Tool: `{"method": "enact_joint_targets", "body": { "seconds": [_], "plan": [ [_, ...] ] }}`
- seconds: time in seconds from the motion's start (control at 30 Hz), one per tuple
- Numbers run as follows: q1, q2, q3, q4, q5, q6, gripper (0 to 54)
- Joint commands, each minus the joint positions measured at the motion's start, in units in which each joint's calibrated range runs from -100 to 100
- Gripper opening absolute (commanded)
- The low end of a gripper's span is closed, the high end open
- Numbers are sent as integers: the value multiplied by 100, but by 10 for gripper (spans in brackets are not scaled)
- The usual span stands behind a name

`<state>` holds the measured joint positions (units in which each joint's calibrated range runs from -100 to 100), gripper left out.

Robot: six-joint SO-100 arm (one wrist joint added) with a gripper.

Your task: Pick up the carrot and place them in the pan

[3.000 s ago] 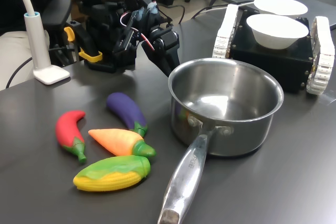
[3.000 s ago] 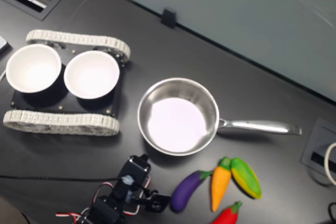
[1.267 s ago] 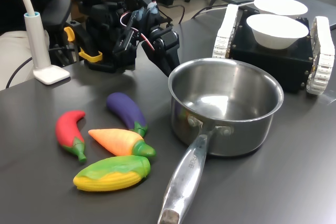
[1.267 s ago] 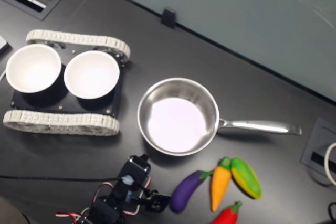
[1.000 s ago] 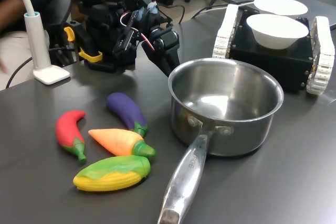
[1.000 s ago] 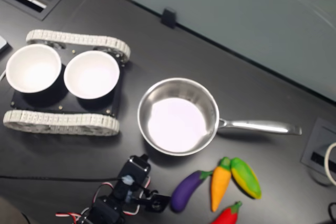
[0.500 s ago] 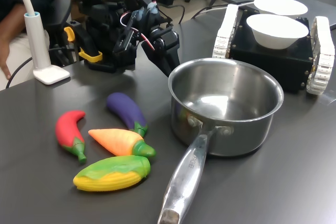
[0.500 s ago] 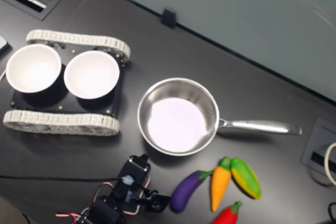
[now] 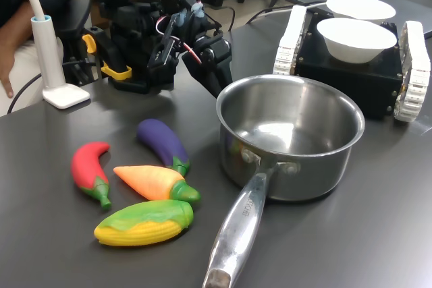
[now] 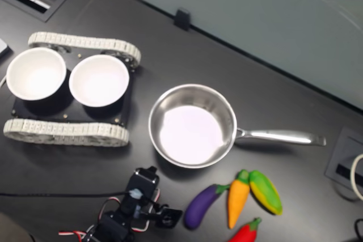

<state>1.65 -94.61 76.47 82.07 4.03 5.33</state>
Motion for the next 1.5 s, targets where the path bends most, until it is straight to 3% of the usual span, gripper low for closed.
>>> {"method": "enact_joint_targets", "body": {
  "seconds": [0.0,0.57,0.97,1.47],
  "plan": [
    [53,-33,-555,139,54,-104,0],
    [764,1545,-2681,864,283,-104,0],
    [982,2700,-4753,1657,440,-104,0],
    [1418,2996,-5589,1759,493,-87,0]
  ]
}}
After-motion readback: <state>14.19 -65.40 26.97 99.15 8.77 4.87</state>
